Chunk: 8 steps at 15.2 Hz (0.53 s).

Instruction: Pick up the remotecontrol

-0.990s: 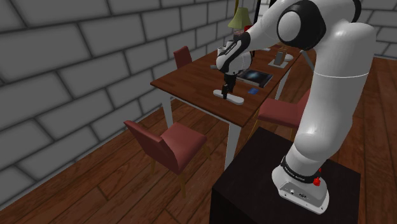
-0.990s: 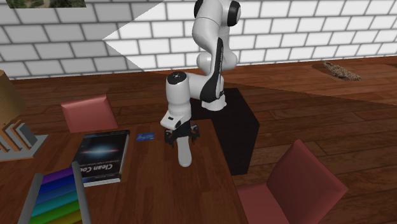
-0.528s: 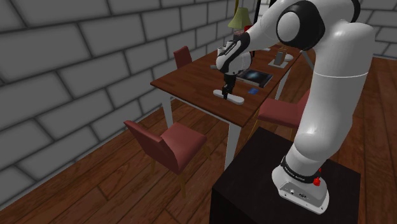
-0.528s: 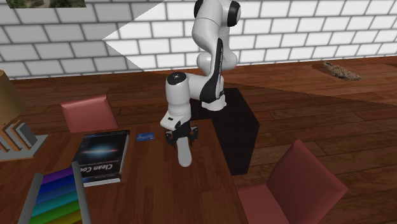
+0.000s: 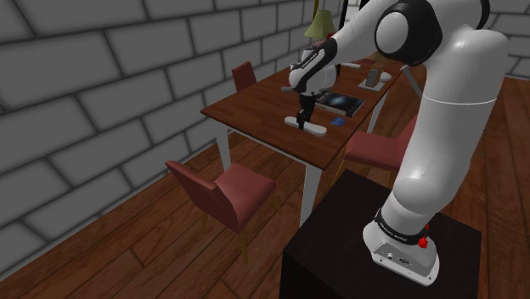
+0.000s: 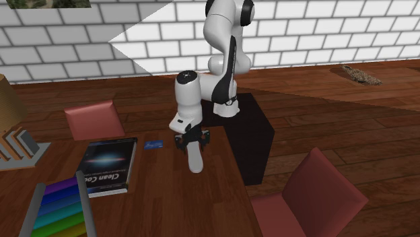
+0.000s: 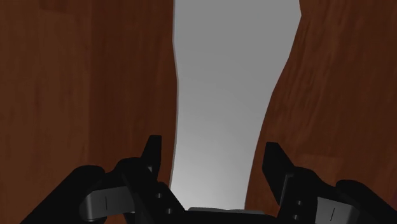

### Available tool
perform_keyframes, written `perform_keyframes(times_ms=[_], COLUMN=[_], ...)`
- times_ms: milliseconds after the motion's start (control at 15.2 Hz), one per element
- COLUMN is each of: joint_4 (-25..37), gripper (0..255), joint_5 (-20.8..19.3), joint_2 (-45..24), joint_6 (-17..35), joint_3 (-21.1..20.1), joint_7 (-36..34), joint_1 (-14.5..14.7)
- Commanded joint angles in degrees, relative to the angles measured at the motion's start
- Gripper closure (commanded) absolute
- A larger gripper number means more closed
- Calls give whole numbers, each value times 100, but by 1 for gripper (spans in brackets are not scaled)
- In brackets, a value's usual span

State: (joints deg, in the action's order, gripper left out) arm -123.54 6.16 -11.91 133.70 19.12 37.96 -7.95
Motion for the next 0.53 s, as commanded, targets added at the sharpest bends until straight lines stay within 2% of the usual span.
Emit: perform_keyframes(times_ms=[0,462], joint_4=[35,216], gripper=[255,255], joint_5=[-59,-228], joint_2=[111,442], joint_6=[-139,-628], joint_3=[19,58], joint_7=[-36,-156], joint_1=[11,44])
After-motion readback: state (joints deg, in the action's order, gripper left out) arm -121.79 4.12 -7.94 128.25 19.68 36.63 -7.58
